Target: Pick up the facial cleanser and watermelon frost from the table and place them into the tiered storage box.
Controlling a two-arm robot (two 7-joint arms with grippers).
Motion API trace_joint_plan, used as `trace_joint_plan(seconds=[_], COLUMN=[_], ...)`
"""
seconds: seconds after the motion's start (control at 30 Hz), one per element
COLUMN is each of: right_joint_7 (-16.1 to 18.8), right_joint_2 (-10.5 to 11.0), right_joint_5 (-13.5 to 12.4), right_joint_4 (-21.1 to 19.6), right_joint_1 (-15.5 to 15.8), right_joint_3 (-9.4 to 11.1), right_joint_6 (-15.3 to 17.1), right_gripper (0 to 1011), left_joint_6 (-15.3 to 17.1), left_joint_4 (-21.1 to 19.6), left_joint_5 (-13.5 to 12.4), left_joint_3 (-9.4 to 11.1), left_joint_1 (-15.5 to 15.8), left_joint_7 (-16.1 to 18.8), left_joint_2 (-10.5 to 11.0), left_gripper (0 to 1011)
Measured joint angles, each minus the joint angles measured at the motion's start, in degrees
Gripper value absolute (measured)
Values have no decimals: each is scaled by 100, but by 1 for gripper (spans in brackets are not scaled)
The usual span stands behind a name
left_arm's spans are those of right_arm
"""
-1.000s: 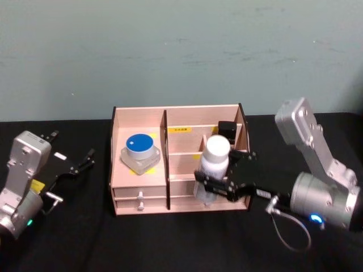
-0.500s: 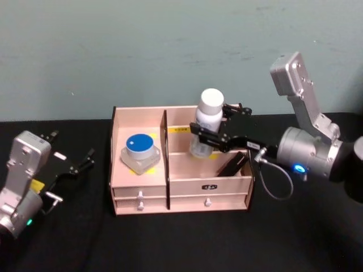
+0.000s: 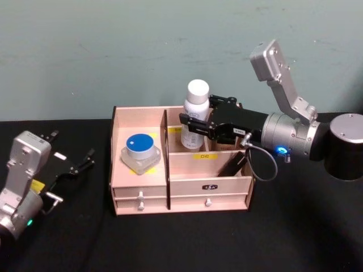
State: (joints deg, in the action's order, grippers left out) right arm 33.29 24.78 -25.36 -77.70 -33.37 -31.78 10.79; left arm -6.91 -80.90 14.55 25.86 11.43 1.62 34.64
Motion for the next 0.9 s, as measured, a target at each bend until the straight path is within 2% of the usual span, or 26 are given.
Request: trace_joint_plan(seconds=[0.37, 0.9], right_joint_7=[153, 329], right_joint_2=[-218, -523], right_joint_5=[144, 289], right_joint_4=[676, 1362], right_joint_1=[-296, -523], right_joint_3=[-167, -287], right_joint_6=[-223, -478], right_gripper=[615, 615], left_joint_6=[0, 0], left_joint_4=[0, 0], left_joint_5=[0, 0], left_joint_3=[0, 0], left_joint_1=[0, 0], left_joint_7=[0, 0], left_joint_2=[0, 0], left_gripper=[1001, 1001])
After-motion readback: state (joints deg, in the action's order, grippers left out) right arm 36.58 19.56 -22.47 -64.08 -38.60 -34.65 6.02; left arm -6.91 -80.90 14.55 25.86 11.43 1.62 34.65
